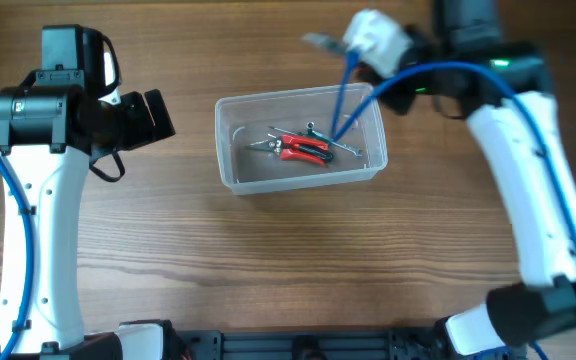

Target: Pack container

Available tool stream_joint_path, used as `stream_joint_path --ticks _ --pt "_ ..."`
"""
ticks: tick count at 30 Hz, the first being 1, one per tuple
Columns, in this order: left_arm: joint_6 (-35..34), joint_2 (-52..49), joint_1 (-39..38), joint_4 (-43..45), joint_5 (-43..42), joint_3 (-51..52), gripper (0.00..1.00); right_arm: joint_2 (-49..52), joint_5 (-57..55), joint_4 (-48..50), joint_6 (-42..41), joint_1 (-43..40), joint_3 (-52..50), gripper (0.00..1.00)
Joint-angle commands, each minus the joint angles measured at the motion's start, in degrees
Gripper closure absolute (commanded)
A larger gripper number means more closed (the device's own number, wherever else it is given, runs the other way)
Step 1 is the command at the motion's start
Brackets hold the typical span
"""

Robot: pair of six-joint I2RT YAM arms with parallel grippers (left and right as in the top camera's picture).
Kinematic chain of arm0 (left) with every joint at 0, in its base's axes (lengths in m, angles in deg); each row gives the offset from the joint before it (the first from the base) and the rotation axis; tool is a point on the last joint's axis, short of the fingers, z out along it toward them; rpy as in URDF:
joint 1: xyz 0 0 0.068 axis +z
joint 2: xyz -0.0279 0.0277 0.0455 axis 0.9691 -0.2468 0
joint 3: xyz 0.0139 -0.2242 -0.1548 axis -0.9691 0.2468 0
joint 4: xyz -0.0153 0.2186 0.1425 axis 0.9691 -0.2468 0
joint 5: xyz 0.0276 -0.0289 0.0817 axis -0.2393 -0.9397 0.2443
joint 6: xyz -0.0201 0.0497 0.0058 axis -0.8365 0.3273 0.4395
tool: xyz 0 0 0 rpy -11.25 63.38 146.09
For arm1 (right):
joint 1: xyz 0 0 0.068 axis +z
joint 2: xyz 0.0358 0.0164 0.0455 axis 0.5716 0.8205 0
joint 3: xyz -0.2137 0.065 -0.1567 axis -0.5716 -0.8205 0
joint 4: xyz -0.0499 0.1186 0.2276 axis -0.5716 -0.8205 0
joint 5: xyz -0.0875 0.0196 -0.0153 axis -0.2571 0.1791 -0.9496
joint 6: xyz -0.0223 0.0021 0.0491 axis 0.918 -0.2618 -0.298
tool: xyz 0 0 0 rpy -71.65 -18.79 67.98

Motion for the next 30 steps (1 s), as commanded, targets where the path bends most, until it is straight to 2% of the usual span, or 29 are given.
stream_joint_path --ticks 1,8,12,13,14,15,16,20,23,26,27,29,30 --pt "-0.9 0.5 -0.3 0.0 -0.3 -0.6 0.0 8.0 0.3 -0.1 3.1 5.5 -1.1 0.96" --pt "-0.9 0.5 -0.3 -0.1 -0.3 -0.6 0.0 24.5 -0.5 -1.7 1.3 7.6 -1.1 0.96" --pt "-0.9 0.5 -0.3 -0.1 -0.3 -0.6 0.0 26.9 -1.2 -1.7 0.1 7.6 -1.1 0.95" --pt "-0.9 0.5 -0.3 -0.1 -0.3 -0.6 0.0 26.9 -1.2 -1.7 0.0 7.6 -1.1 0.84" --pt "-0.9 0.5 -0.3 0.0 -0.3 -0.6 0.0 26.8 -1.2 -1.8 -0.7 7.6 -1.1 0.58" --pt "-0.9 0.5 -0.3 0.0 -0.3 -0.6 0.0 26.8 -1.2 -1.7 -2.6 7.6 -1.1 0.42" --pt "-0.9 0.5 -0.3 0.0 -0.3 -0.6 0.0 26.8 -1.2 -1.8 -3.8 7.6 -1.1 0.33" --pt "-0.9 0.5 -0.3 0.0 -0.3 -0.6 0.0 25.9 -1.2 -1.9 -9.5 7.6 0.4 0.24" --pt "-0.9 0.5 -0.3 0.0 -0.3 -0.6 0.0 20.1 -5.0 0.3 -16.9 7.2 4.3 0.14" --pt "-0.9 0.5 -0.3 0.3 -0.3 -0.6 0.0 12.8 -17.8 7.3 -26.9 5.7 5.5 0.12" --pt "-0.9 0.5 -0.3 0.5 -0.3 -0.6 0.0 9.7 -23.0 10.1 -31.9 4.3 5.5 0.19" --pt "-0.9 0.5 -0.3 0.8 -0.3 -0.6 0.0 5.1 -28.5 12.9 -39.2 1.2 5.5 0.67" --pt "-0.9 0.5 -0.3 1.2 -0.2 -0.6 0.0 3.0 -29.2 14.1 -41.2 -0.7 5.5 0.76"
